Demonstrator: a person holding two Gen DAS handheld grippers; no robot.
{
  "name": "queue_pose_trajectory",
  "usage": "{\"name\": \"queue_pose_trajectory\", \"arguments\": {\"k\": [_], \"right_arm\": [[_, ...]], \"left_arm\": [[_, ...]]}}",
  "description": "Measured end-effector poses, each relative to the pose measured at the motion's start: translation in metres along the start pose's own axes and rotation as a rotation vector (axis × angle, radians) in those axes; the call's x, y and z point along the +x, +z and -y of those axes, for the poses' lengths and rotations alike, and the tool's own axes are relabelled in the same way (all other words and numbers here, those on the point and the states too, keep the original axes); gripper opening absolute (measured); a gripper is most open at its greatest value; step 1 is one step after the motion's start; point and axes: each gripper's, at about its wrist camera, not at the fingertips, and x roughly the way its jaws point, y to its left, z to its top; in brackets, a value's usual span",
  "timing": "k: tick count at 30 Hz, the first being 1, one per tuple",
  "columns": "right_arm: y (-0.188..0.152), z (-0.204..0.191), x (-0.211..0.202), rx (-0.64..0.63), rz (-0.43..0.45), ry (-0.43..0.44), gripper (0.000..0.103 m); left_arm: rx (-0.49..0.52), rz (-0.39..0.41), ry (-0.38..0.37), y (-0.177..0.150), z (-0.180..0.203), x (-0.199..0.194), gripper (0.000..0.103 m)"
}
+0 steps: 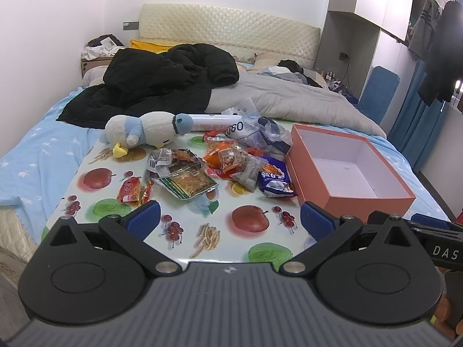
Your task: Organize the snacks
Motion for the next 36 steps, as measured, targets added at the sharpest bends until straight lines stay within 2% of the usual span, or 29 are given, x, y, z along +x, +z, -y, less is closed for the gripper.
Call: {"name": "queue_pose_trajectory", "arguments": {"k": [22,36], "right_arm": [[-0.002,-0.004,0.006,-0.001,-0.016,-0.014,0.103],[-0.013,0.001,0.026,0.01,-0.065,-0.02,0.103]], "left_arm": [[-0.006,-0.008,-0.012,-0.002,-0.007,0.002,0.103],[-0.017,-0.063,-0.021,-0.005,-0.011,0.031,0.103]]}}
